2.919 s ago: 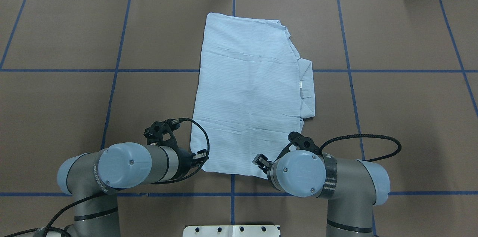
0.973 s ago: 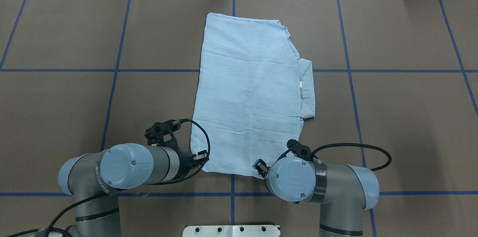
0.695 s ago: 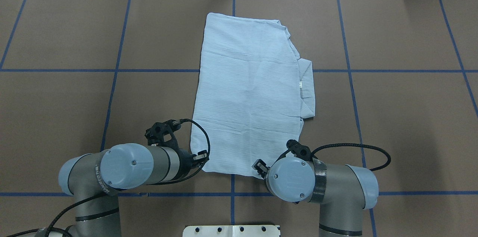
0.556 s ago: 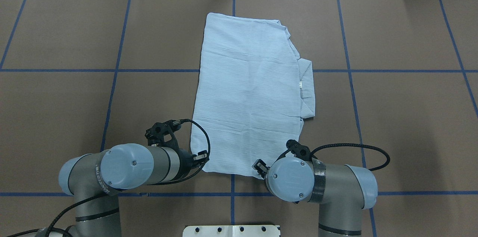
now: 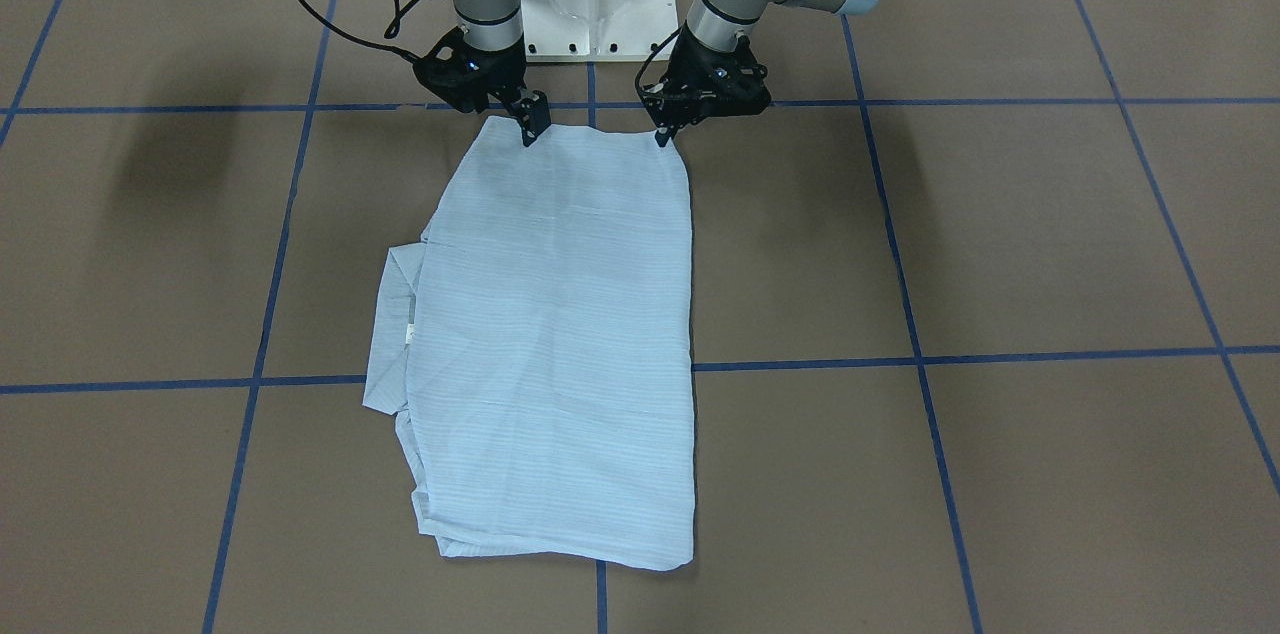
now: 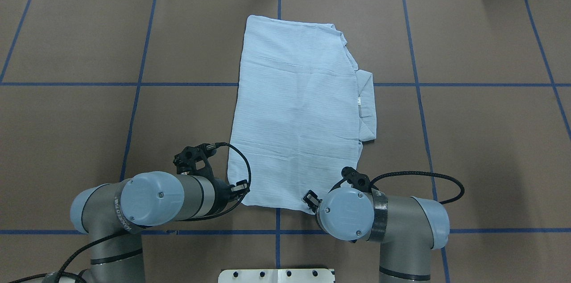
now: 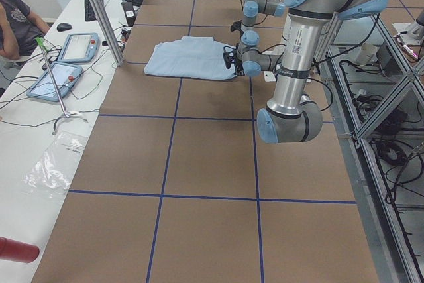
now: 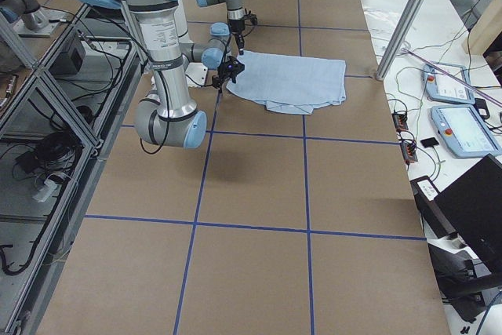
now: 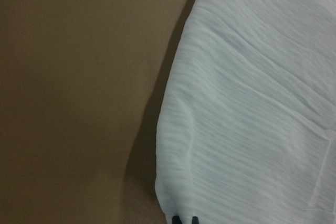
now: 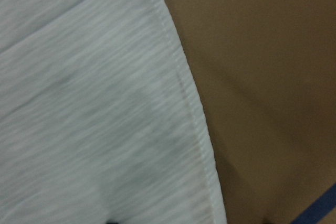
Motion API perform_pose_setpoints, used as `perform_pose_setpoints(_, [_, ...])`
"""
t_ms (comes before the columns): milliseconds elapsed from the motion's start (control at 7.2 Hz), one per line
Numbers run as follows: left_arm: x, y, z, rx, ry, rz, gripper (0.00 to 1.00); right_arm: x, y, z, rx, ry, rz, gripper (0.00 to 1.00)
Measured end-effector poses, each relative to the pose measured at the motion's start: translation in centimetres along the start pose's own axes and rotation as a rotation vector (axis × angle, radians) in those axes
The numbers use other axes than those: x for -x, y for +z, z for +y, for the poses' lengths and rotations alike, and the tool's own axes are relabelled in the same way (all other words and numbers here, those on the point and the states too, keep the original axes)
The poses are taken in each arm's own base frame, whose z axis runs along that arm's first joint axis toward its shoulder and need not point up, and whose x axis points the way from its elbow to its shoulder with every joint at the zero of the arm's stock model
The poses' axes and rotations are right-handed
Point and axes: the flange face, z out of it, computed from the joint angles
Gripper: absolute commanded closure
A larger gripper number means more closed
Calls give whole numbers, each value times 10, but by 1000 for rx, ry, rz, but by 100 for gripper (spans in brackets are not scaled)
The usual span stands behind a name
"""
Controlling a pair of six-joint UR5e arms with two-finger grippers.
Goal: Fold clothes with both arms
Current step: 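Lower both grippers onto the near edge of the folded shirt and pinch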
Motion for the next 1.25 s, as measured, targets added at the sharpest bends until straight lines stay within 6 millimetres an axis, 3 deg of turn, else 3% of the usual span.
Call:
perform_pose_setpoints(139, [0, 0, 0, 0, 0, -1, 100, 0, -1, 0, 1, 1, -2, 74])
perform_pose_setpoints(417, [1, 1, 0, 0, 0, -3, 100, 0, -2, 1, 3, 1, -3, 89])
perform_pose_setpoints(1112, [2, 3, 0, -1, 1, -6, 100, 3, -11, 0, 9, -2, -16, 94])
perform_pose_setpoints(1251, [2, 3, 0, -1, 1, -6, 100, 3, -14, 1, 11, -3, -19, 99])
